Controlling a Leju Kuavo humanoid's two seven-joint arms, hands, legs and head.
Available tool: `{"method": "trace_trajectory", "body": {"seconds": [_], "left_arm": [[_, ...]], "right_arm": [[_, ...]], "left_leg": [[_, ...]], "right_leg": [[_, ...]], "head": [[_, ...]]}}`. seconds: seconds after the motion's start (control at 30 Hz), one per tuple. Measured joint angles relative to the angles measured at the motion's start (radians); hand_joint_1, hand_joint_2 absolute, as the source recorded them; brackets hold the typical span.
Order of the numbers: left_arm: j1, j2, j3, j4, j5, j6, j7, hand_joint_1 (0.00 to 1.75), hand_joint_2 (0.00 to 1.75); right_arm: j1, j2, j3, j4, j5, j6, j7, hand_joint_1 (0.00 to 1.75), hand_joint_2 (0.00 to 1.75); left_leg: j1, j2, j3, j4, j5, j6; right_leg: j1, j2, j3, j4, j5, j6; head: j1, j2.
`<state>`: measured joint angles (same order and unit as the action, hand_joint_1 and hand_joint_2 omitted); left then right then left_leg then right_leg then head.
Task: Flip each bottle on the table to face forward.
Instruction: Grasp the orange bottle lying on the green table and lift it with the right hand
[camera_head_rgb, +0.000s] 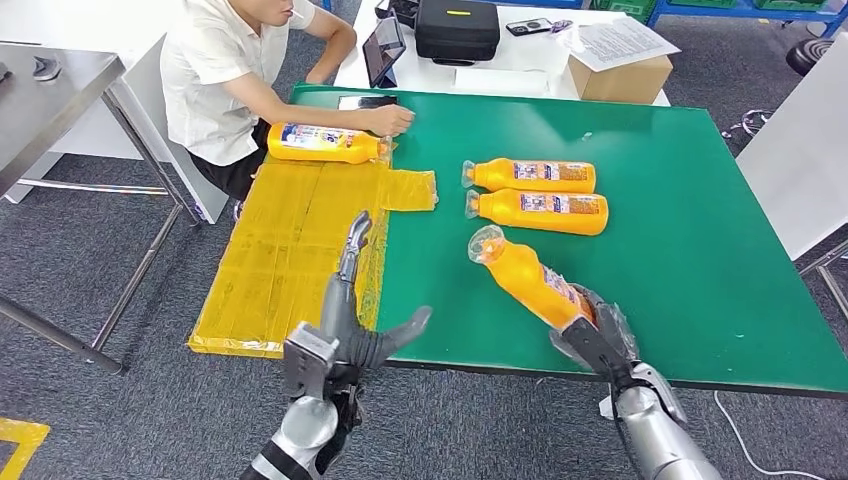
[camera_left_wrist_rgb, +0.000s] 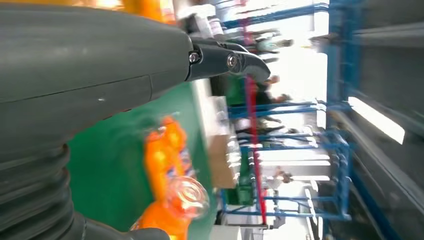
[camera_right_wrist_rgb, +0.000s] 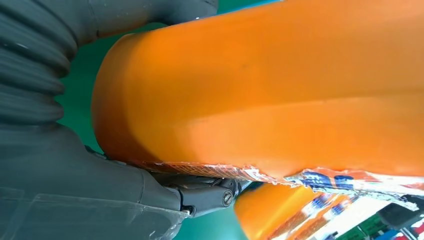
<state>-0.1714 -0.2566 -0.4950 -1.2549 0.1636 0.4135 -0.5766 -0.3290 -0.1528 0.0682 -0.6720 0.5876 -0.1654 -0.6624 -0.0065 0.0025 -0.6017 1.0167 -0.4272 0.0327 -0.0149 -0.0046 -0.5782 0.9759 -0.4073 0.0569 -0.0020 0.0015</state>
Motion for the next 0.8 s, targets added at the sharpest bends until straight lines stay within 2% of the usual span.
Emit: {"method": "trace_trajectory", "body": {"seconds": [0.2,0.3,0.53,0.8], "left_arm": [[0.036,-0.001,0.033,0.01,0.296,-0.201,0.144,0.0,1.75],[0.057,0.001,0.036,0.019,0.37,-0.254,0.179,0.0,1.75],[0.066,0.016,0.025,0.025,0.425,-0.3,0.228,0.0,1.75],[0.059,0.022,0.021,0.031,0.425,-0.282,0.206,0.0,1.75]], "right_arm": [[0.064,0.055,0.033,-0.132,-0.071,0.068,0.017,1.75,1.75],[0.094,0.083,0.077,-0.204,-0.115,0.101,0.04,1.75,1.75],[0.116,0.127,0.177,-0.288,-0.156,0.112,0.07,1.75,1.75],[0.119,0.152,0.25,-0.293,-0.16,0.111,0.072,1.75,1.75]], "left_leg": [[0.0,0.0,-0.004,0.0,0.001,0.0],[0.0,0.0,-0.008,0.0,0.001,-0.001],[0.0,-0.001,-0.013,0.0,0.002,-0.001],[0.0,-0.001,-0.014,0.0,0.002,-0.001]], "right_leg": [[0.0,0.0,-0.003,0.001,0.0,0.0],[0.0,0.0,-0.007,0.001,0.0,0.0],[0.0,-0.001,-0.012,0.001,0.0,0.0],[0.0,-0.001,-0.013,0.001,0.0,0.0]], "head": [[0.0,0.0],[0.0,0.0],[0.0,0.0],[0.0,0.0]]}}
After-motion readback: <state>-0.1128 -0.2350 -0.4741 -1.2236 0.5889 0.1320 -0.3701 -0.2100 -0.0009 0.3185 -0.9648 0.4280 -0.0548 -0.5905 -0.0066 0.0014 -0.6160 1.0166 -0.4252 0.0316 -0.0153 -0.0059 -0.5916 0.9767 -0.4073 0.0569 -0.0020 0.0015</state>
